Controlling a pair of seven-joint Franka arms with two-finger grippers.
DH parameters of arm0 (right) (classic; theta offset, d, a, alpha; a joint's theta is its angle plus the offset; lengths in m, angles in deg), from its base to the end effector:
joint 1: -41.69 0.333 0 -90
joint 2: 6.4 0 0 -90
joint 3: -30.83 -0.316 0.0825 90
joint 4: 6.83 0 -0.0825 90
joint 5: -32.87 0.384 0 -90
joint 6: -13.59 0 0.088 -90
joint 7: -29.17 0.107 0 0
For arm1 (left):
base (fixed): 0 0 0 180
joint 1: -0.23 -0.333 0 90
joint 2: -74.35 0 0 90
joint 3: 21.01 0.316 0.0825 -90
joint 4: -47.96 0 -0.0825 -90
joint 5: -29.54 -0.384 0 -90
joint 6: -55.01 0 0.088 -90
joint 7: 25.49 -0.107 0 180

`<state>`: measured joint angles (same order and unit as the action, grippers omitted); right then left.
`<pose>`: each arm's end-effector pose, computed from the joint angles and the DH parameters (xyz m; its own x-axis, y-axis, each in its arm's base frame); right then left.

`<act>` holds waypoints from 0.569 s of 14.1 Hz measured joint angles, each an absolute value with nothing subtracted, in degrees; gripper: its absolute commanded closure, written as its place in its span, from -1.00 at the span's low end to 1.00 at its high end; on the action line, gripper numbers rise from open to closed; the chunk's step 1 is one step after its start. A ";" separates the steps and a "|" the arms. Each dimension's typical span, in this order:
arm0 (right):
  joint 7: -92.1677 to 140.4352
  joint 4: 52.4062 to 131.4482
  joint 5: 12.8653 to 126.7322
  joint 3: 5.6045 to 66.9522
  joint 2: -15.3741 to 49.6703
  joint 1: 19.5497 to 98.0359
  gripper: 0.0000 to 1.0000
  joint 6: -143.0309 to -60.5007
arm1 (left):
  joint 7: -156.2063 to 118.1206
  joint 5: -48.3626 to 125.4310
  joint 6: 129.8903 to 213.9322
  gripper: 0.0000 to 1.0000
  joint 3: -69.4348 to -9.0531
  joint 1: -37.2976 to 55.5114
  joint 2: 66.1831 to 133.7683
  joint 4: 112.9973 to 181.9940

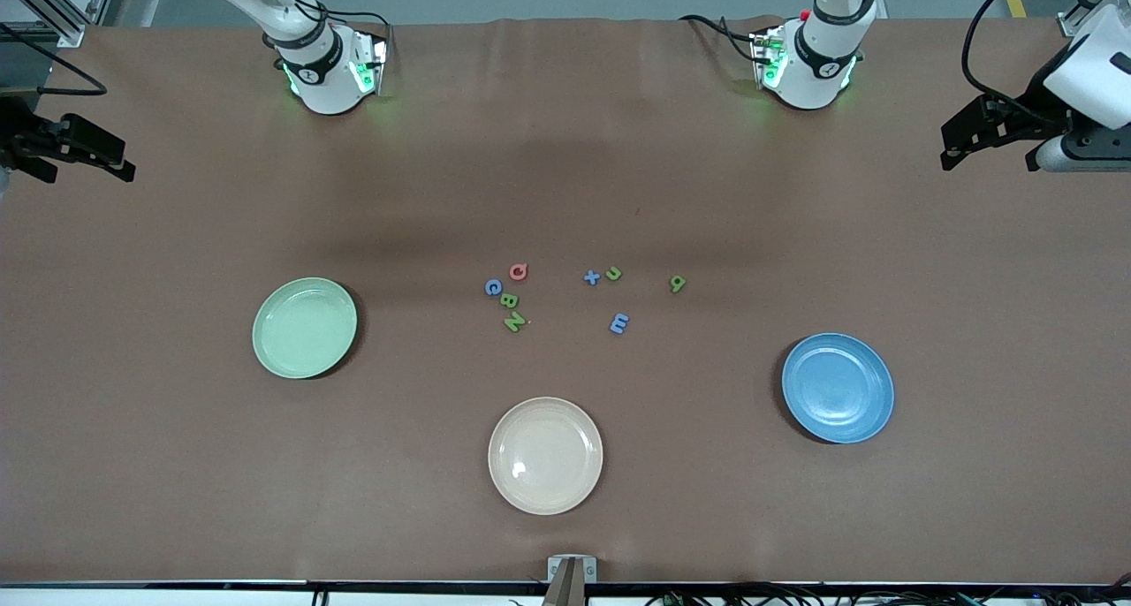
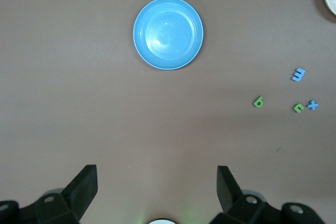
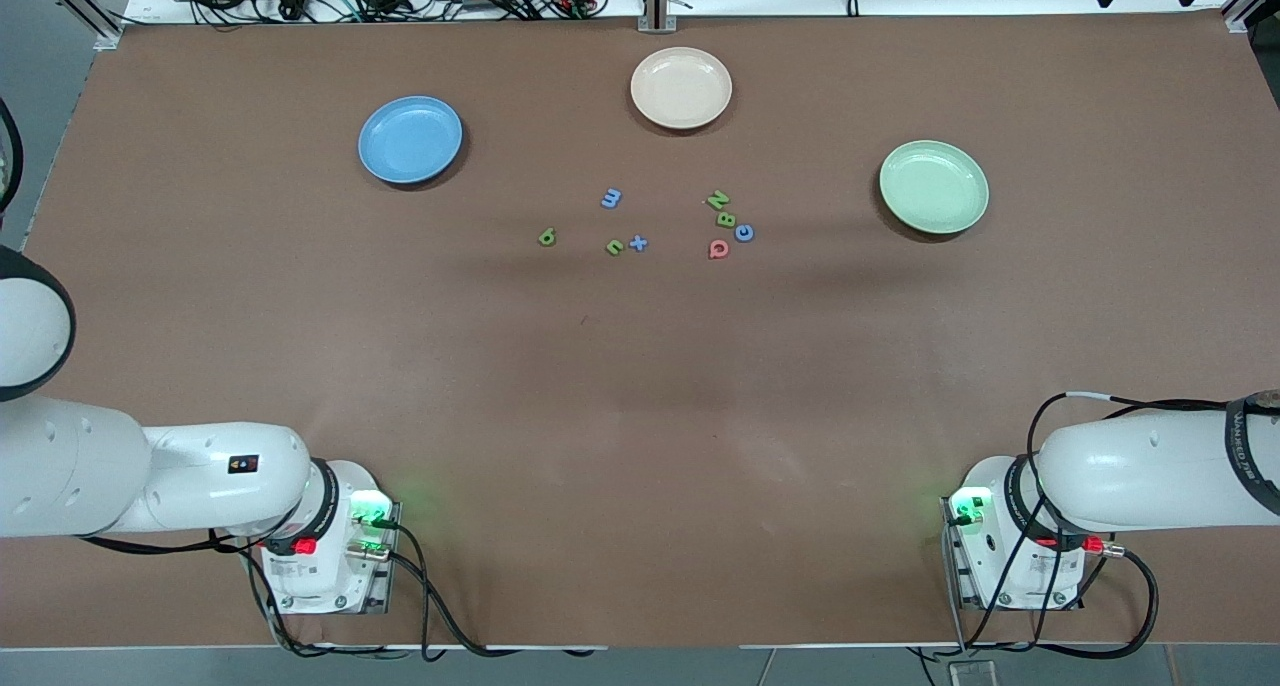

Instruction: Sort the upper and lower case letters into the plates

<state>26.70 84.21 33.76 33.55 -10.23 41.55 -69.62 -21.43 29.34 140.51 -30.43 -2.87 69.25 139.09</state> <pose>0.5205 -0.0251 0.6420 0.9976 -0.0045 -0.0689 -0.0060 -0.9997 -0.0217 0.5153 -0.0611 0.6555 0.9992 -0.0384 -0.0091 -0.0385 -0.9991 -0.0187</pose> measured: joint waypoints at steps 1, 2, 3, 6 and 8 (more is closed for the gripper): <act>26.69 84.22 33.76 33.55 -10.22 41.55 -1.00 -69.62 | -21.43 29.34 140.51 -1.00 -30.42 -2.89 69.25 139.09; 26.69 84.23 33.76 33.55 -10.23 41.55 -1.00 -69.62 | -21.43 29.34 140.51 -1.00 -30.41 -2.91 69.25 139.09; 26.69 84.23 33.76 33.55 -10.23 41.55 -1.00 -69.62 | -21.43 29.34 140.51 -1.00 -30.38 -2.92 69.25 139.09; 26.68 84.24 33.76 33.55 -10.22 41.55 -1.00 -69.62 | -21.43 29.34 140.60 -1.00 -30.25 -2.98 69.26 138.88; 26.68 84.24 33.75 33.55 -10.23 41.55 -1.00 -69.62 | -21.43 29.34 140.69 -1.00 -30.16 -3.05 69.57 138.14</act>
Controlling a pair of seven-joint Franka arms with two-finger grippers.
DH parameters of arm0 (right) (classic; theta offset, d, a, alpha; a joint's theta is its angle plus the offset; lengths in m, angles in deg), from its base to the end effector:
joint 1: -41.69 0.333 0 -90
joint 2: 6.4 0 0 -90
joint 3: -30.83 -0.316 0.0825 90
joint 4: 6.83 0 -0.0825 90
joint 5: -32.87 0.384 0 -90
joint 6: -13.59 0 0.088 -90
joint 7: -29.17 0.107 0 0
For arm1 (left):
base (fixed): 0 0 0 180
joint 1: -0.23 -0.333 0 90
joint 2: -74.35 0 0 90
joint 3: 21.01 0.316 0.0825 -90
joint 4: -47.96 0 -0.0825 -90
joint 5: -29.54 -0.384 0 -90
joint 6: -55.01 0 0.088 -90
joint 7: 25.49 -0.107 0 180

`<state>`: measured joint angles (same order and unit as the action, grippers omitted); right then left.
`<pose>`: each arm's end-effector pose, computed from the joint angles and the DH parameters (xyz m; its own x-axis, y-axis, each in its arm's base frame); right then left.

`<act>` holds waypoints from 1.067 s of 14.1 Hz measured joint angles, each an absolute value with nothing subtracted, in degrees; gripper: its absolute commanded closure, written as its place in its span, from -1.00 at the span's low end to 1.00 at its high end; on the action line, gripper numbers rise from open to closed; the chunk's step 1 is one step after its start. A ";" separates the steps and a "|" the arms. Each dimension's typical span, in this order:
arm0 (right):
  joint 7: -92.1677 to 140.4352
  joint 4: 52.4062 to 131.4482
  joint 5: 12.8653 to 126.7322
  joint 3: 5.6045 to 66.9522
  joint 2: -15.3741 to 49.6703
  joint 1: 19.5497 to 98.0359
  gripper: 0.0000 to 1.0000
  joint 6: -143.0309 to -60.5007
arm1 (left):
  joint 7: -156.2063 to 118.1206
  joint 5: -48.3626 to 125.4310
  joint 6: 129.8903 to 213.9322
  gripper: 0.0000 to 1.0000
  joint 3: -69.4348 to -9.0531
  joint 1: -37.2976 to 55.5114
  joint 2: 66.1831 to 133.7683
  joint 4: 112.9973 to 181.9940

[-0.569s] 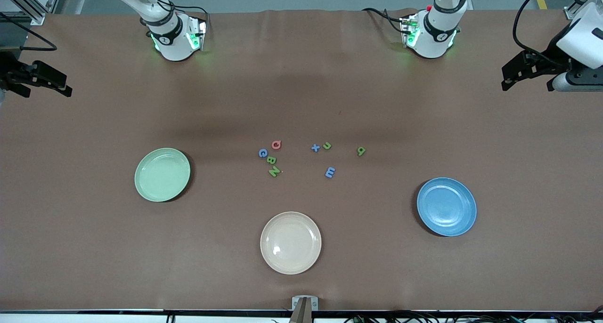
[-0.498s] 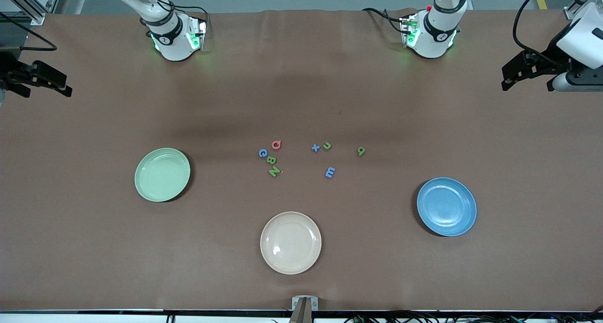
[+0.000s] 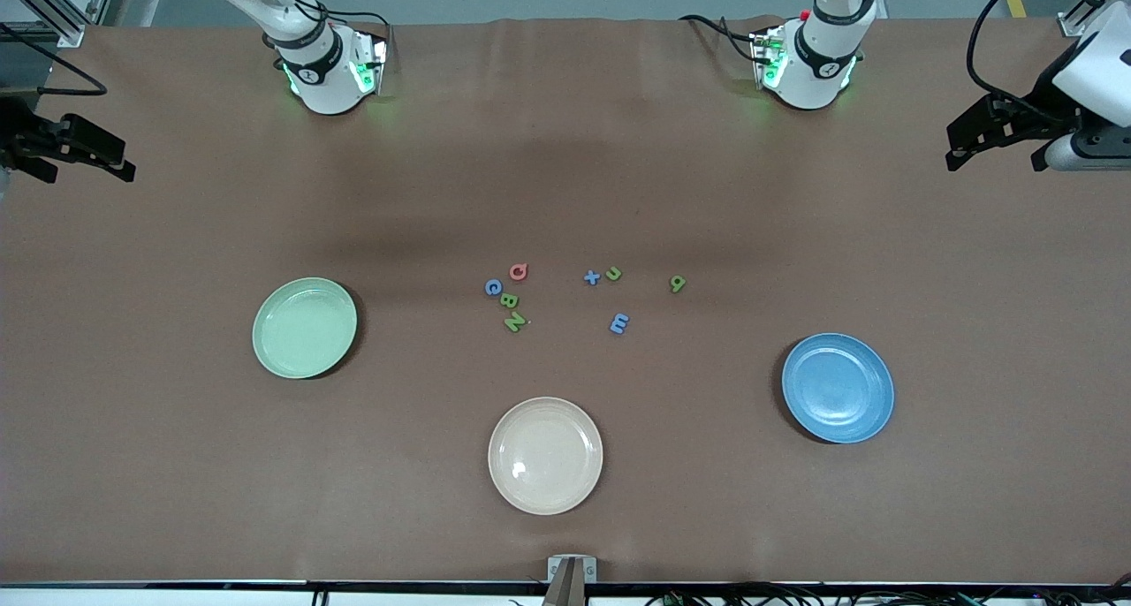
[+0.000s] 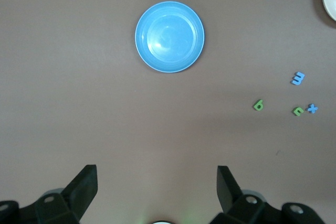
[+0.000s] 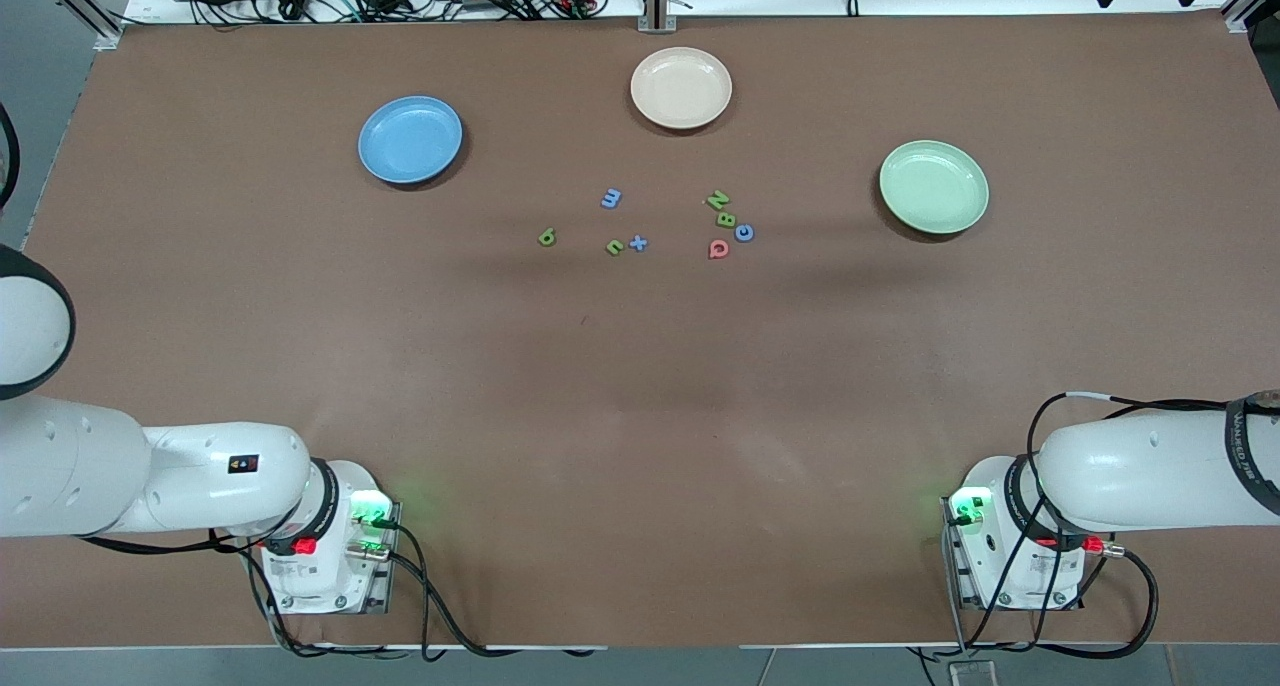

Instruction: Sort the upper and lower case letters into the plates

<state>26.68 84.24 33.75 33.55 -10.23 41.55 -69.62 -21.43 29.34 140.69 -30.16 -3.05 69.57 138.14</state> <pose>0.5205 -0.0251 0.6418 0.9976 -0.0042 -0.0695 -0.0057 -0.9998 -0.0215 0.5178 -0.0569 0.6607 0.9995 -0.0308 0.0050 -0.0308 -0.9994 -0.0164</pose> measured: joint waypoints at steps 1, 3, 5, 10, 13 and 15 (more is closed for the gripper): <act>26.68 84.26 33.75 33.55 -10.22 41.55 -1.00 -69.62 | -21.46 29.34 140.69 -1.00 -30.15 -3.05 69.92 137.93; 26.68 84.29 33.75 33.56 -10.22 41.55 -1.00 -69.62 | -21.53 29.34 140.69 -1.00 -30.29 -2.94 71.12 137.94; 26.68 84.32 33.75 33.56 -10.23 41.55 -1.00 -69.62 | -21.50 29.35 140.78 -1.00 -30.67 -2.54 73.04 137.97; 26.67 84.37 33.75 33.56 -10.22 41.54 -1.00 -69.62 | -18.34 29.37 146.99 -1.00 -33.75 -1.07 76.46 142.25; 26.67 84.39 33.75 33.56 -10.23 41.54 -1.00 -69.61 | -9.78 29.37 154.48 -1.00 -38.15 -0.91 76.75 148.30; 26.67 84.41 33.75 33.56 -10.23 41.54 -1.00 -69.59 | -3.26 29.36 161.03 -1.00 -40.76 -0.73 76.85 153.47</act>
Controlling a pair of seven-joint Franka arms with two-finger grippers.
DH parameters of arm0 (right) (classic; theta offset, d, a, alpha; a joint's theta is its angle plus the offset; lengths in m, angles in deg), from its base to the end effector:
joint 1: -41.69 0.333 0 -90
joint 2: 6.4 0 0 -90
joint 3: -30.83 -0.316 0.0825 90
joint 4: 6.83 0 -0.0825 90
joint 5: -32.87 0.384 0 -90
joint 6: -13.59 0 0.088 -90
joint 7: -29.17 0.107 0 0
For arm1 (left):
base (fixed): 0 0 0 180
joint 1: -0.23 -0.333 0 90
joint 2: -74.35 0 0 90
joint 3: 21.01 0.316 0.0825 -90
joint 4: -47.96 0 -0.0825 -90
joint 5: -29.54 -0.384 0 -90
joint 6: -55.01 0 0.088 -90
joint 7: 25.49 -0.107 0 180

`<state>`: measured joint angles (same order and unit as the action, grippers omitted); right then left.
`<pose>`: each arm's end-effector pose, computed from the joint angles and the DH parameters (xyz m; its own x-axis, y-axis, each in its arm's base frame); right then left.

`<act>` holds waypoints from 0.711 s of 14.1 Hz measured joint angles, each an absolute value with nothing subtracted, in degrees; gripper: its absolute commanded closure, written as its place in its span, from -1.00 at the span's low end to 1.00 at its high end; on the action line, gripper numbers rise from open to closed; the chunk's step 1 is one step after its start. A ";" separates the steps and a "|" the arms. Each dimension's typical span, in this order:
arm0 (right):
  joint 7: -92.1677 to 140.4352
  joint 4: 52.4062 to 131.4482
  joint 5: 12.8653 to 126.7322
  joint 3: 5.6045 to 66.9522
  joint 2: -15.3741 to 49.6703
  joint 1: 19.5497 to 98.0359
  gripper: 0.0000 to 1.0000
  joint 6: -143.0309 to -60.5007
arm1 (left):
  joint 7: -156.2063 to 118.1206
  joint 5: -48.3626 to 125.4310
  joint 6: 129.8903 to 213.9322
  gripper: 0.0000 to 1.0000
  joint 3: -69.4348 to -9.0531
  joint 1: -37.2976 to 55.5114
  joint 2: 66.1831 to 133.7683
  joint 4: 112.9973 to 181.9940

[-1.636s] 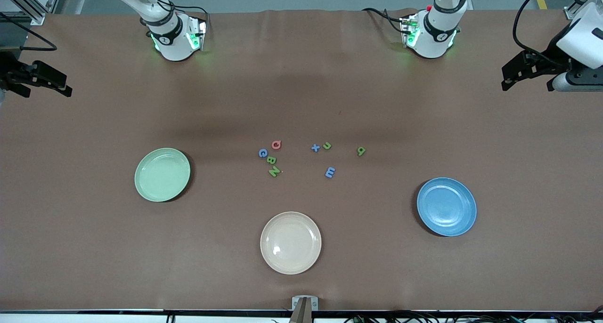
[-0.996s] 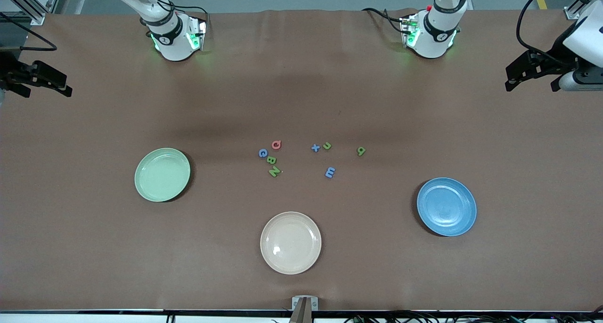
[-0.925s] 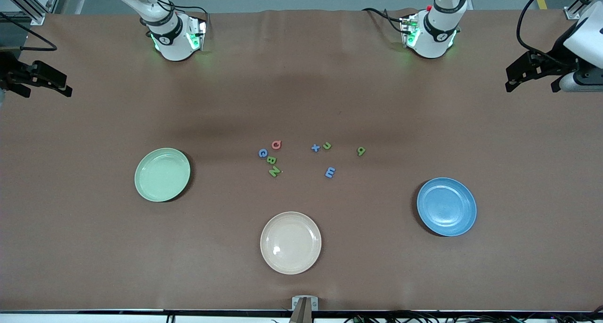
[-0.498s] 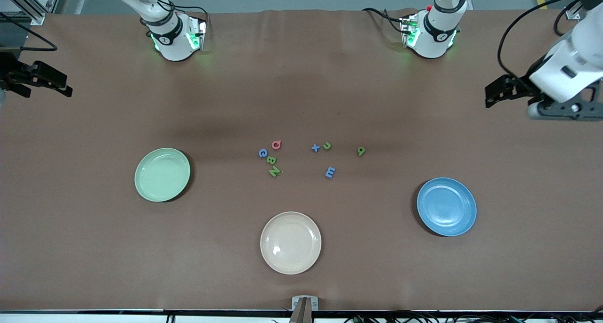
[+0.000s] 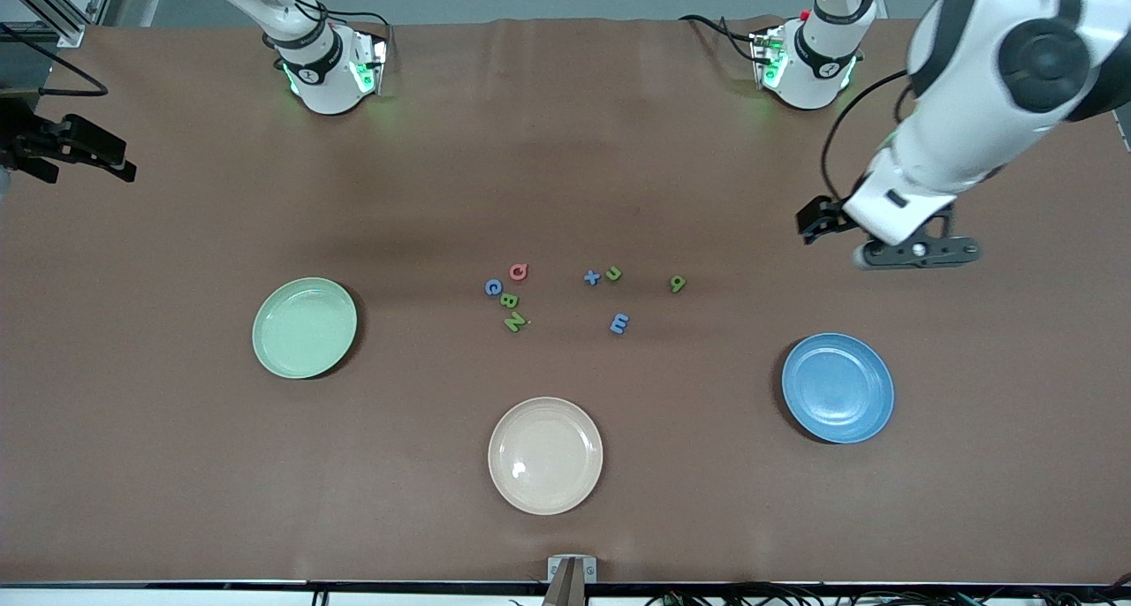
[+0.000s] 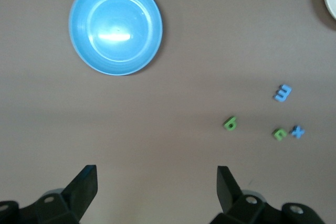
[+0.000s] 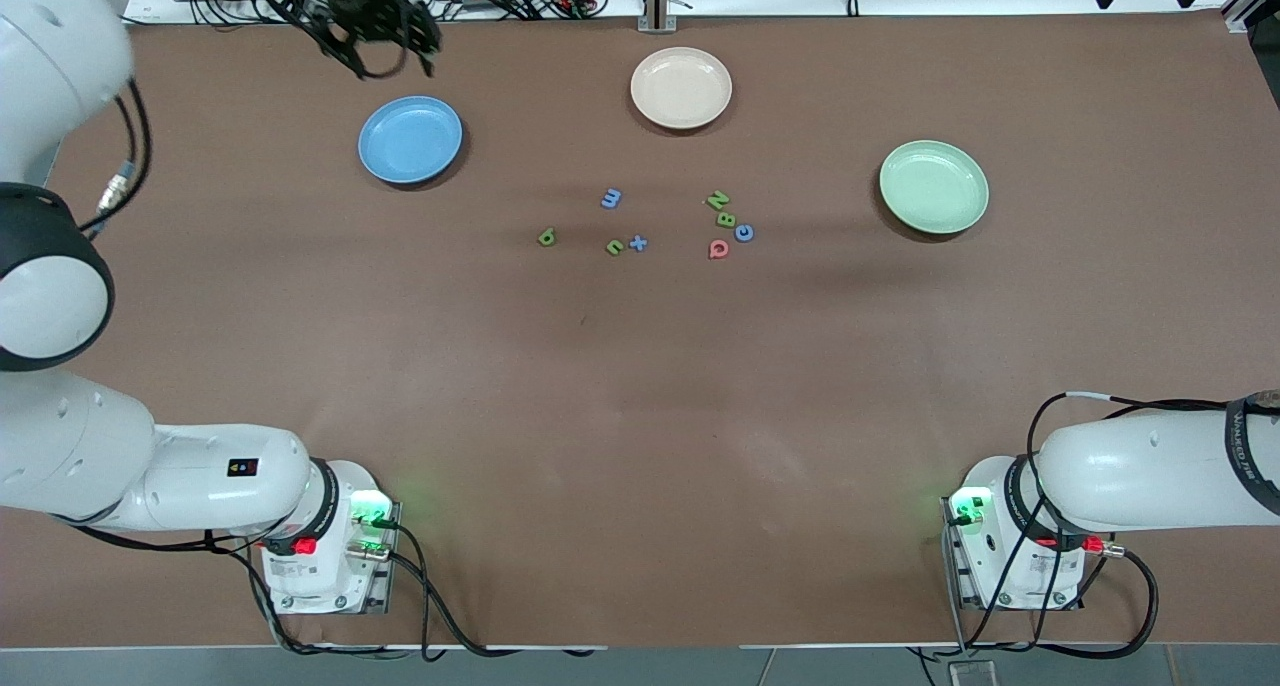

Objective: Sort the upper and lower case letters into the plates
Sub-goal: 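Reach the left gripper down to the green lowercase b and grasp it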

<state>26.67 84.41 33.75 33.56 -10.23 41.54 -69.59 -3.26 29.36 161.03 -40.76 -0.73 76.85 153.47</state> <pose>0.5204 -0.0253 0.6404 0.9973 -0.0043 -0.0729 -0.0059 -0.9997 -0.0217 0.5412 -0.1812 0.4963 0.9977 0.0591 -0.0342 0.0591 -0.9982 -0.0013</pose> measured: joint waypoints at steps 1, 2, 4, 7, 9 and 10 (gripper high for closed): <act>26.67 84.42 33.75 33.56 -10.23 41.54 -1.00 -69.58 | -0.88 29.36 164.43 -1.00 -41.73 -0.66 76.95 156.29; 26.67 84.43 33.75 33.56 -10.23 41.53 -1.00 -69.58 | 0.62 29.36 167.63 -1.00 -42.52 -0.62 77.18 159.04; 26.67 84.43 33.75 33.56 -10.23 41.53 -1.00 -69.57 | 2.04 29.36 172.99 -1.00 -43.69 -0.60 78.08 163.41; 26.67 84.42 33.75 33.57 -10.24 41.53 -1.00 -69.57 | 5.56 29.36 179.83 -0.99 -46.11 -0.57 80.14 168.08; 26.68 84.24 33.75 33.58 -10.28 41.52 -1.00 -69.61 | 8.03 29.36 185.45 -0.95 -47.62 -0.36 81.85 170.93; 26.68 83.89 33.75 33.57 -10.29 41.52 -1.00 -69.65 | 9.33 29.36 188.15 -0.93 -47.89 0.22 83.05 172.16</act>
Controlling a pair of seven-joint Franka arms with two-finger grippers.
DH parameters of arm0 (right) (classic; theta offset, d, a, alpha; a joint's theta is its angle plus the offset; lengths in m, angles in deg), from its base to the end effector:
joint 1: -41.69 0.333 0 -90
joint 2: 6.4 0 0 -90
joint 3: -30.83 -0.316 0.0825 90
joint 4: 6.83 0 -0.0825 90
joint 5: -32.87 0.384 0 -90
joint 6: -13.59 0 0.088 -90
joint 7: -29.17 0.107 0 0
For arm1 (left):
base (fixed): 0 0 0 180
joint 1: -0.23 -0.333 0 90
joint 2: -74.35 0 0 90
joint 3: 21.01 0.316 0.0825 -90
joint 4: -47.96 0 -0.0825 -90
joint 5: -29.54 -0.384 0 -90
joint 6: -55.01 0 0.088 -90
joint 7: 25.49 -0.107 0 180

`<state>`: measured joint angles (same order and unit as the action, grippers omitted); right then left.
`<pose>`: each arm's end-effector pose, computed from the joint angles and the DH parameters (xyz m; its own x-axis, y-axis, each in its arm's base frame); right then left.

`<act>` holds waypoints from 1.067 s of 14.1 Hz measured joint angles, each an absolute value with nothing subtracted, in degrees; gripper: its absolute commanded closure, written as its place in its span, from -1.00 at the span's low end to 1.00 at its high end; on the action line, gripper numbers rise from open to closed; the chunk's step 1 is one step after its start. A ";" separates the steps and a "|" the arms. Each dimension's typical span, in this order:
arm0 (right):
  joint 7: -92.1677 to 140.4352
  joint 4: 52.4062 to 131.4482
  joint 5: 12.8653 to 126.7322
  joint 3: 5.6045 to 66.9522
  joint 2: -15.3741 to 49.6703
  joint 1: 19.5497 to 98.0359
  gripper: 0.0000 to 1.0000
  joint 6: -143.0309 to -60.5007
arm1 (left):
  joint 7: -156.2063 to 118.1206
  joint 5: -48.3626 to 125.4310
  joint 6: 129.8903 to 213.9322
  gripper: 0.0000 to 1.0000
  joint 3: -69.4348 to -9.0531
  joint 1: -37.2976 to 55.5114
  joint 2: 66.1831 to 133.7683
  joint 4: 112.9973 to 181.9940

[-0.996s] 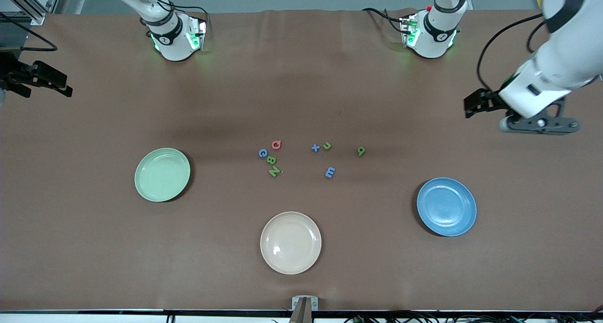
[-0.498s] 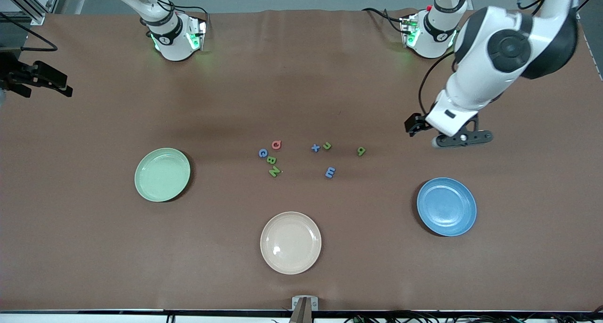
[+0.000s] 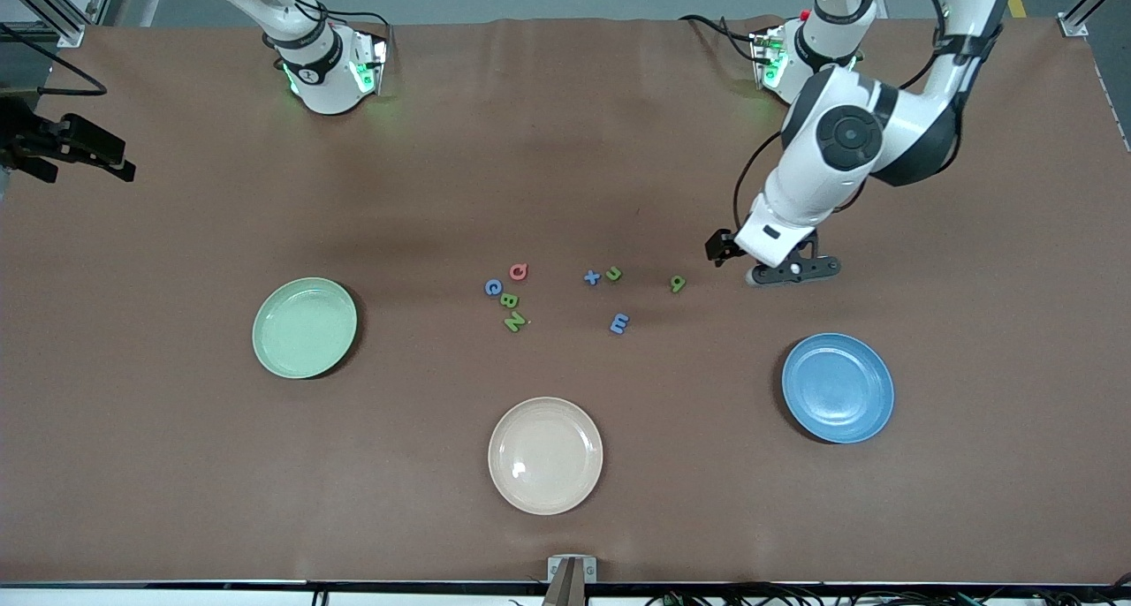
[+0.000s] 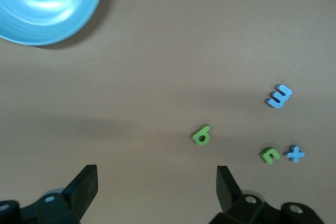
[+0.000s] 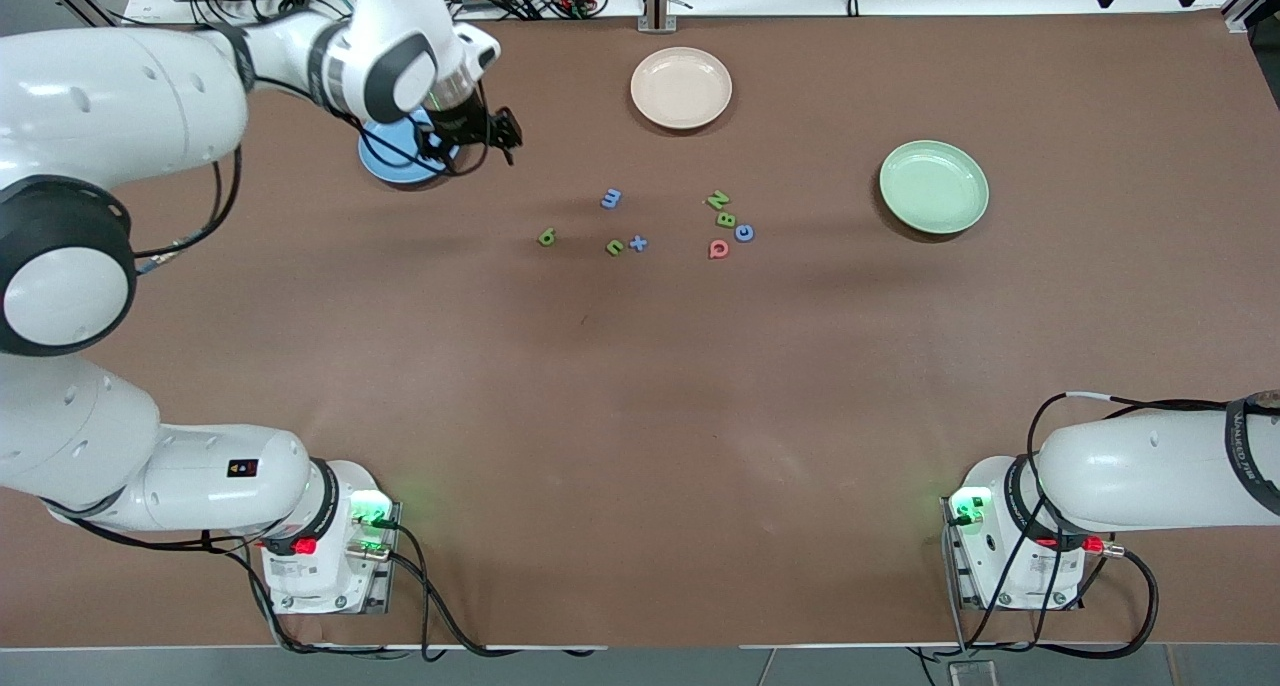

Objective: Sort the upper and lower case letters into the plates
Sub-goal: 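Reach the left gripper down to the green lowercase b and grasp it, then lift the green b with the left gripper while the right gripper reaches the letters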

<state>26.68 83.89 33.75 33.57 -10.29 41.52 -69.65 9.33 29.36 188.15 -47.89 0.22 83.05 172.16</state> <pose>0.5202 -0.0256 0.6452 0.9981 -0.0051 -0.0618 -0.0064 -0.9998 -0.0213 0.4966 -0.2485 0.3343 0.9898 0.1408 -0.0209 0.1419 -0.9877 0.0659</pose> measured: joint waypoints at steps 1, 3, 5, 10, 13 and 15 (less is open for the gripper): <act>26.68 83.48 33.75 33.56 -10.29 41.52 -1.00 -69.66 | 10.59 29.15 190.22 -0.90 -47.91 1.12 84.37 172.93; 26.68 82.97 33.75 33.60 -10.30 41.51 -1.00 -69.66 | 14.22 26.49 192.78 -0.76 -47.94 2.79 87.22 173.39; 26.68 82.95 33.75 33.62 -10.24 41.51 -1.00 -69.66 | 18.42 23.07 194.20 -0.71 -47.96 3.80 89.58 173.38; 26.67 82.99 33.75 33.63 -9.05 41.48 -1.00 -69.71 | 23.27 19.89 197.33 -0.63 -47.97 6.16 93.76 173.39; 26.67 83.27 33.75 33.64 -6.09 41.47 -1.00 -71.83 | 27.90 14.38 199.15 -0.59 -47.97 6.44 95.76 173.39; 26.67 83.75 33.69 33.67 -2.07 41.38 -1.00 -74.49 | 30.15 11.07 200.64 -0.53 -47.96 6.43 97.51 173.42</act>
<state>26.67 83.75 33.69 33.67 -2.07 41.38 -74.49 30.15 11.07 200.64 -47.96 6.43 97.51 173.42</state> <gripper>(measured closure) 0.000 0.203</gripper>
